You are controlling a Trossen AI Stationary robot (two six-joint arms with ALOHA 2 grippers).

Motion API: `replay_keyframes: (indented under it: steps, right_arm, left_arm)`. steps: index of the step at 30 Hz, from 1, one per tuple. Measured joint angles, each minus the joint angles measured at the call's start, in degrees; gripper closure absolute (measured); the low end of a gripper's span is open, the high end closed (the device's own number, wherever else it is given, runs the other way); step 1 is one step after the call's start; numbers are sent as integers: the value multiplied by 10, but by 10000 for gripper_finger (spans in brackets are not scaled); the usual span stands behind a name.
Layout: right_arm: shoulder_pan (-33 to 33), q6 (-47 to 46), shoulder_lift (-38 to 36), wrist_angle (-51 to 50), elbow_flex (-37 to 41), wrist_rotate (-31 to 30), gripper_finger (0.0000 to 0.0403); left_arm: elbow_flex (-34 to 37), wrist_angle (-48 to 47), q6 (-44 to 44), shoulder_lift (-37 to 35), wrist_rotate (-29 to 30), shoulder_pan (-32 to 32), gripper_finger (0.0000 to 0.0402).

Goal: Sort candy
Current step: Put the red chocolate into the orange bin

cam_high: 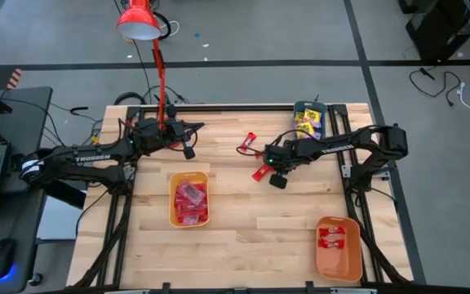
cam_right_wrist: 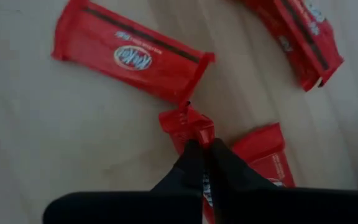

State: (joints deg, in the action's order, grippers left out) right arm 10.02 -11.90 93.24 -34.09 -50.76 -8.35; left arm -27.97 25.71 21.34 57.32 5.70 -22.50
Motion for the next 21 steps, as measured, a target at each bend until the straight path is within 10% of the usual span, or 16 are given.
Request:
replay_keyframes:
  steps: [21]
  right_arm:
    - [-128,-202,-322,-124,0,142,403]
  left_arm:
    - [0,1,5,0,0,0,400]
